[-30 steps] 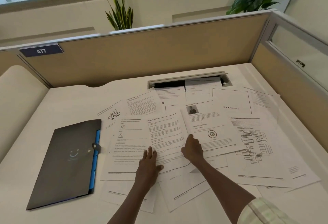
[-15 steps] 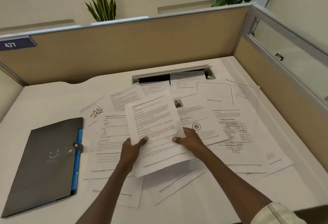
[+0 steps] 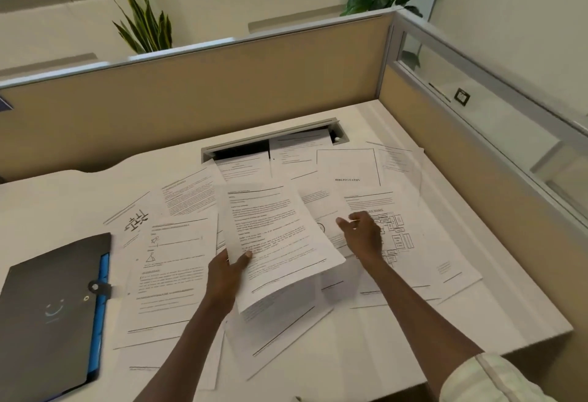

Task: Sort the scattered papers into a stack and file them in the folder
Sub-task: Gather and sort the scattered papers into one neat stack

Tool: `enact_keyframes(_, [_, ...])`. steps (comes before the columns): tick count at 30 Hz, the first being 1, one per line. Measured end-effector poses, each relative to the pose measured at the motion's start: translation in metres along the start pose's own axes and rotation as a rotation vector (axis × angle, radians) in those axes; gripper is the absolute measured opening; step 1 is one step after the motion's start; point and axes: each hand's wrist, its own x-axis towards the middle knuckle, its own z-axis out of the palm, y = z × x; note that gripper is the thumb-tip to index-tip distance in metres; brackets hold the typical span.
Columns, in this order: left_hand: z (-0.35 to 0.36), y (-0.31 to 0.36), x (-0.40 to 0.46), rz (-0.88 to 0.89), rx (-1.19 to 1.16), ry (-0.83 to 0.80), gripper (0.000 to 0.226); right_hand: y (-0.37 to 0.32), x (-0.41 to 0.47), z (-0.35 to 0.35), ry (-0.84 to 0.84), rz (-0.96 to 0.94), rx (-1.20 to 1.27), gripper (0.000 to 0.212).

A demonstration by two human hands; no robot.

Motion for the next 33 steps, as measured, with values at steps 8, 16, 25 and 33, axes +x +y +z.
enact_keyframes(8, [0.023,0.002,-0.008,0.036,0.043,0.011,0.032,0.052,0.053,-0.080,0.178,0.264,-0.588,0.105])
enact_keyframes(16, [0.047,-0.003,-0.024,0.055,0.049,0.035,0.026,0.063,0.077,-0.107,0.042,0.334,-0.677,0.107])
enact_keyframes(25, [0.058,-0.006,-0.033,0.083,0.058,0.019,0.026,0.051,0.074,-0.120,0.164,0.087,-0.566,0.014])
enact_keyframes(33, [0.059,-0.003,-0.033,0.095,0.052,0.015,0.027,-0.017,0.053,-0.158,0.200,-0.167,-0.662,0.006])
